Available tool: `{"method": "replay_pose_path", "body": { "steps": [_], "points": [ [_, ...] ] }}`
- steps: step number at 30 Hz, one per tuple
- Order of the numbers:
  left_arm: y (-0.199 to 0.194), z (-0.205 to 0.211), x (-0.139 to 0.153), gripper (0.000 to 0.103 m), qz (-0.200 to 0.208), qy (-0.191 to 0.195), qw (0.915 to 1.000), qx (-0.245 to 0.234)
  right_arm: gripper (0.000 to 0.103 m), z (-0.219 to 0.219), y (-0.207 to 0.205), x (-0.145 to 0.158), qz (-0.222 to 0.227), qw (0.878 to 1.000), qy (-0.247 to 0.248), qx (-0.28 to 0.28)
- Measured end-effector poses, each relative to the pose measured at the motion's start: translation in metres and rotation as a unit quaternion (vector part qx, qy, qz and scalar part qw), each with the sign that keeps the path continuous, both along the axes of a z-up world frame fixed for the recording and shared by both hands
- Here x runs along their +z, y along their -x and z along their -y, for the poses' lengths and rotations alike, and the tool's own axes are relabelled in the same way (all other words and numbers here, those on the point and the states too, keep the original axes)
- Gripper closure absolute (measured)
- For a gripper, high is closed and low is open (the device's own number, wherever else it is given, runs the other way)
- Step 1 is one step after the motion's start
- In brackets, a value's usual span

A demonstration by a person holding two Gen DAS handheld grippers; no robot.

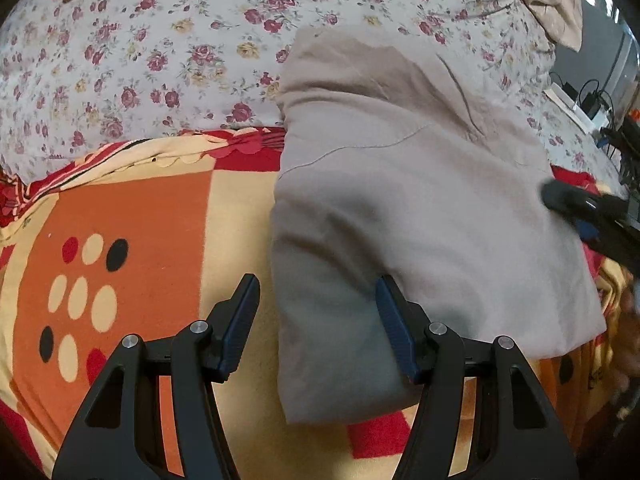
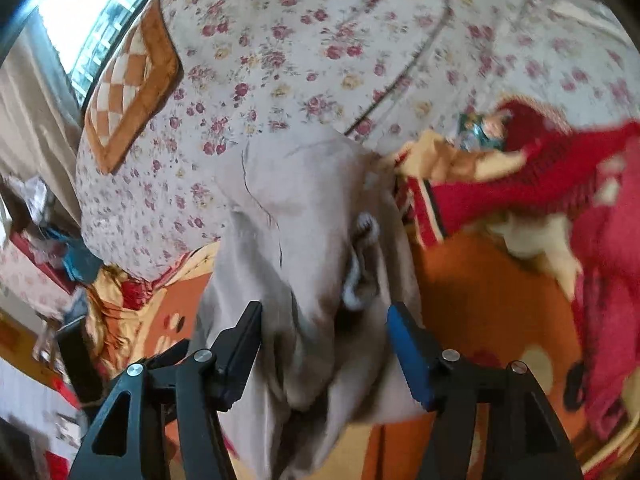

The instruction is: Fold large clothes

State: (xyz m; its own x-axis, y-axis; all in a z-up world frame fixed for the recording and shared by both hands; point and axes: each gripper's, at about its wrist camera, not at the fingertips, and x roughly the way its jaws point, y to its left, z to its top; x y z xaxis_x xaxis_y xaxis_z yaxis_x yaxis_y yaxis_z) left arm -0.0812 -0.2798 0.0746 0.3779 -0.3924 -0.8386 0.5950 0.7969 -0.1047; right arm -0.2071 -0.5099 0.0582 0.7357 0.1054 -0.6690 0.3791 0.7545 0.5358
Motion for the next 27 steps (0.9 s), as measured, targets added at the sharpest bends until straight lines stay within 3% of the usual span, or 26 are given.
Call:
{"method": "replay_pose_path", "body": {
  "steps": [4, 5, 6, 7, 10, 13, 15, 18, 20, 22, 24, 27],
  "points": [
    [-0.001, -0.003, 0.005, 0.043, 0.005, 0.003, 1.0000, 0.001, 0.044, 0.006, -0.037, 0.000, -0.007, 1.000, 0.017, 0.009],
    [-0.001, -0.003, 0.004, 0.043, 0.003, 0.000, 1.0000, -0.001, 0.050, 0.010, -0.043, -0.001, -0.007, 1.000, 0.017, 0.012],
    [0.000, -0.004, 0.002, 0.043, -0.001, -0.001, 1.0000, -0.005, 0.072, 0.012, -0.051, -0.001, -0.008, 1.000, 0.027, 0.011],
    [0.002, -0.004, 0.000, 0.042, -0.004, 0.000, 0.9999, -0.010, 0.083, 0.015, -0.053, 0.002, -0.003, 0.999, 0.035, 0.010],
    [0.007, -0.005, -0.007, 0.038, -0.016, 0.017, 0.9995, -0.022, 0.090, 0.023, -0.056, 0.007, 0.009, 0.998, 0.057, 0.003],
    [0.010, 0.001, -0.015, 0.036, -0.038, 0.027, 0.9986, -0.027, 0.090, 0.035, -0.071, -0.020, -0.045, 0.994, 0.100, -0.028],
    [0.013, 0.002, -0.014, 0.036, -0.033, 0.022, 0.9987, -0.030, 0.090, 0.046, -0.075, -0.039, -0.065, 0.994, 0.075, -0.038],
    [0.018, 0.000, -0.006, 0.036, -0.015, 0.007, 0.9991, -0.040, 0.090, 0.056, -0.063, -0.033, -0.039, 0.998, 0.031, -0.041],
    [0.020, -0.005, 0.002, 0.036, 0.003, 0.002, 0.9990, -0.044, 0.077, 0.061, -0.044, -0.018, -0.031, 0.998, 0.019, -0.052],
    [0.020, -0.010, 0.008, 0.036, 0.017, 0.001, 0.9990, -0.042, 0.055, 0.059, -0.027, -0.004, -0.026, 0.998, 0.017, -0.054],
    [0.016, -0.014, 0.013, 0.036, 0.024, 0.004, 0.9992, -0.032, 0.049, 0.050, -0.011, 0.007, -0.008, 1.000, 0.002, -0.024],
    [0.003, -0.019, 0.016, 0.036, 0.016, 0.015, 0.9998, 0.001, 0.048, 0.024, 0.001, 0.009, -0.015, 1.000, 0.010, 0.018]
  ]
}}
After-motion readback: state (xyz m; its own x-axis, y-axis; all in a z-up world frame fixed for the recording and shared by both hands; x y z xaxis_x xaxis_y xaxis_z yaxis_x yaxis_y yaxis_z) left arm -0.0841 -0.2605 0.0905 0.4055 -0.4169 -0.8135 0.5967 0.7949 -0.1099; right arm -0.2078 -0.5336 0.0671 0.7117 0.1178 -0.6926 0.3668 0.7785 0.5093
